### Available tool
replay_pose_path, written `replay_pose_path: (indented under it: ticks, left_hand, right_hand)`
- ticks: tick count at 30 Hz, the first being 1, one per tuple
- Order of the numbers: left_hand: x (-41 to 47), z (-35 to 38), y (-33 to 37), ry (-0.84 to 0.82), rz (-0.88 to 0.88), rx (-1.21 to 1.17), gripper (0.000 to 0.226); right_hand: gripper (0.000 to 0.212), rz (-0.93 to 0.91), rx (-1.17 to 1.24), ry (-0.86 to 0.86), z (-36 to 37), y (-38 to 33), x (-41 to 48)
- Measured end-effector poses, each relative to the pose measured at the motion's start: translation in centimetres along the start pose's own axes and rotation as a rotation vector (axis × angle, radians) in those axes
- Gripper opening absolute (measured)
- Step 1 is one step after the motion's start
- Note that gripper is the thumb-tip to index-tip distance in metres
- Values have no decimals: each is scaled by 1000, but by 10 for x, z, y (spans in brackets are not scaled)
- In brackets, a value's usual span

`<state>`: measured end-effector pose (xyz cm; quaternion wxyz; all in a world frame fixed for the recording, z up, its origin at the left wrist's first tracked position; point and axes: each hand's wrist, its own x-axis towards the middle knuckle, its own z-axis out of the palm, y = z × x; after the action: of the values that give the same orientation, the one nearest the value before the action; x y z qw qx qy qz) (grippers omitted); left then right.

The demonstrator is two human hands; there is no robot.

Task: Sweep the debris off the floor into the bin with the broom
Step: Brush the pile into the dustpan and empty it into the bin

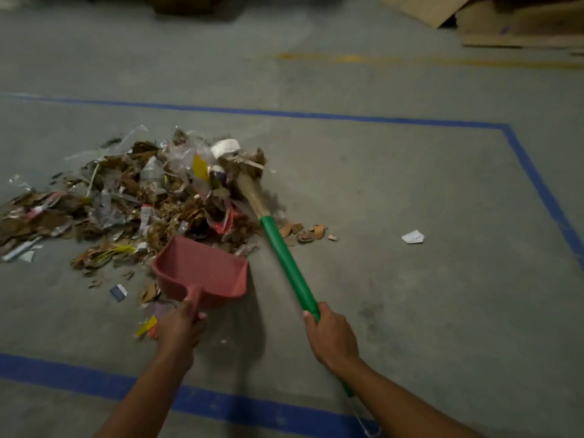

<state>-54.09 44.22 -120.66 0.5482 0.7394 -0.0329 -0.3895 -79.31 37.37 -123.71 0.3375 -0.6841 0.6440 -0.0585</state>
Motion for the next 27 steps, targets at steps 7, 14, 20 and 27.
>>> replay_pose_path:
  ticks: [7, 14, 20, 27]
  left_hand:
    - [-5, -17, 19, -40, 1, -68, 20]
    - [2, -40, 77, -3, 43, -13, 21]
    - [2, -69, 48, 24, 65, -10, 33]
    - [21, -86, 12, 52, -88, -78, 25]
  right_hand:
    - [39, -106, -40, 102, -17, -43, -13]
    - [37, -1, 116, 222, -38, -90, -8]
    - [40, 311, 265, 235, -14, -65, -9]
    - [39, 324, 173, 106, 37, -39, -28]
